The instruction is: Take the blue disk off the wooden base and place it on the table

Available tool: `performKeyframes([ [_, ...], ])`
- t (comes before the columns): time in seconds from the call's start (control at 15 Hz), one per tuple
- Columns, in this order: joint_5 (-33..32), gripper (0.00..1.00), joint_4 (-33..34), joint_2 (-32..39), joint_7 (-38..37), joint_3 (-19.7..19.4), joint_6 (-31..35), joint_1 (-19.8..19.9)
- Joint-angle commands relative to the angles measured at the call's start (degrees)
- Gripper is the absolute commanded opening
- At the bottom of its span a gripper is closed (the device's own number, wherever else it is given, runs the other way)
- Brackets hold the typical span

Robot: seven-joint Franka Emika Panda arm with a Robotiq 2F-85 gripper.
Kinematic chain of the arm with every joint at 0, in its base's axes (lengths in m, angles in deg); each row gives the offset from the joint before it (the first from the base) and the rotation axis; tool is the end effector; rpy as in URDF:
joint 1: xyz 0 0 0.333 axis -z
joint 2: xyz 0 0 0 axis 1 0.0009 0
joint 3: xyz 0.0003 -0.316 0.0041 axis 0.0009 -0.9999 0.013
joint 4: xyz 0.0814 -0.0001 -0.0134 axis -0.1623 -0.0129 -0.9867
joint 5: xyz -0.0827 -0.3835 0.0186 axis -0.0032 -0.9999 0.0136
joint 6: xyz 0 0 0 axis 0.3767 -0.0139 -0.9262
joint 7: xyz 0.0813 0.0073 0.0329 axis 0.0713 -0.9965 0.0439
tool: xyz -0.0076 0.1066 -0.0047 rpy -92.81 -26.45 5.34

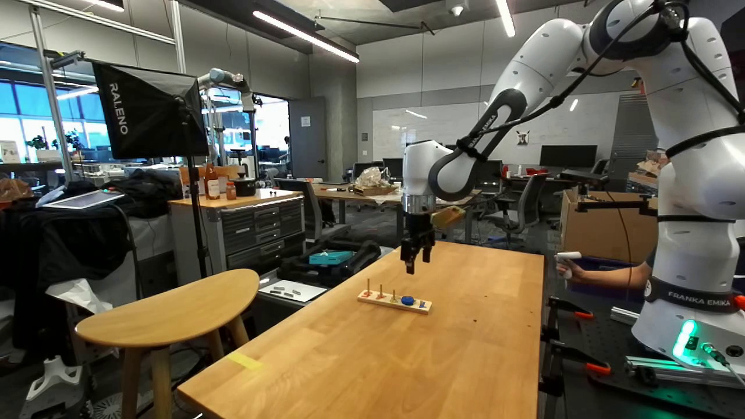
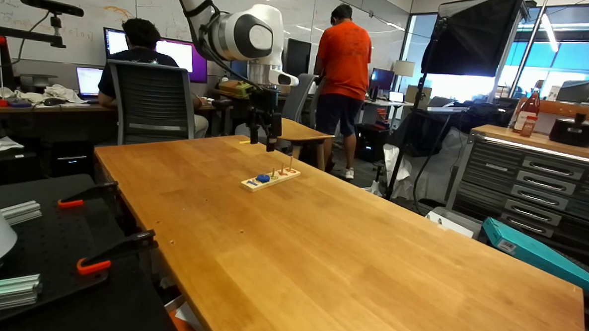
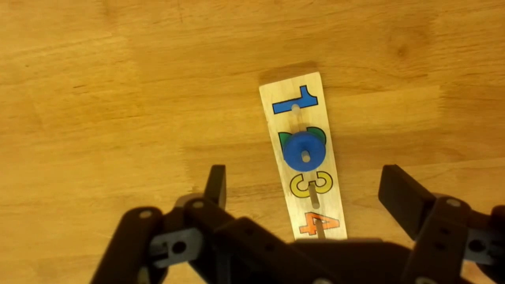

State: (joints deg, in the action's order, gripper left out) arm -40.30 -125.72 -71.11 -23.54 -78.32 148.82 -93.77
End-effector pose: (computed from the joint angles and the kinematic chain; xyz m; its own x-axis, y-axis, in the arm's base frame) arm 0.5567 0.0614 0.2414 0.9943 -0.1015 0.0316 -0.1035 -0.9920 0.0720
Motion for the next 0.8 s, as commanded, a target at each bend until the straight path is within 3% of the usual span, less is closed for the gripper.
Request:
performKeyframes([
  [0.0,0.0,1.00,3.6,5.5,-1.5,-2.0,2.9,-2.3],
  [0.73,1.2,1.00,10.8,15.5,-3.2,-4.9,8.0,-5.6],
])
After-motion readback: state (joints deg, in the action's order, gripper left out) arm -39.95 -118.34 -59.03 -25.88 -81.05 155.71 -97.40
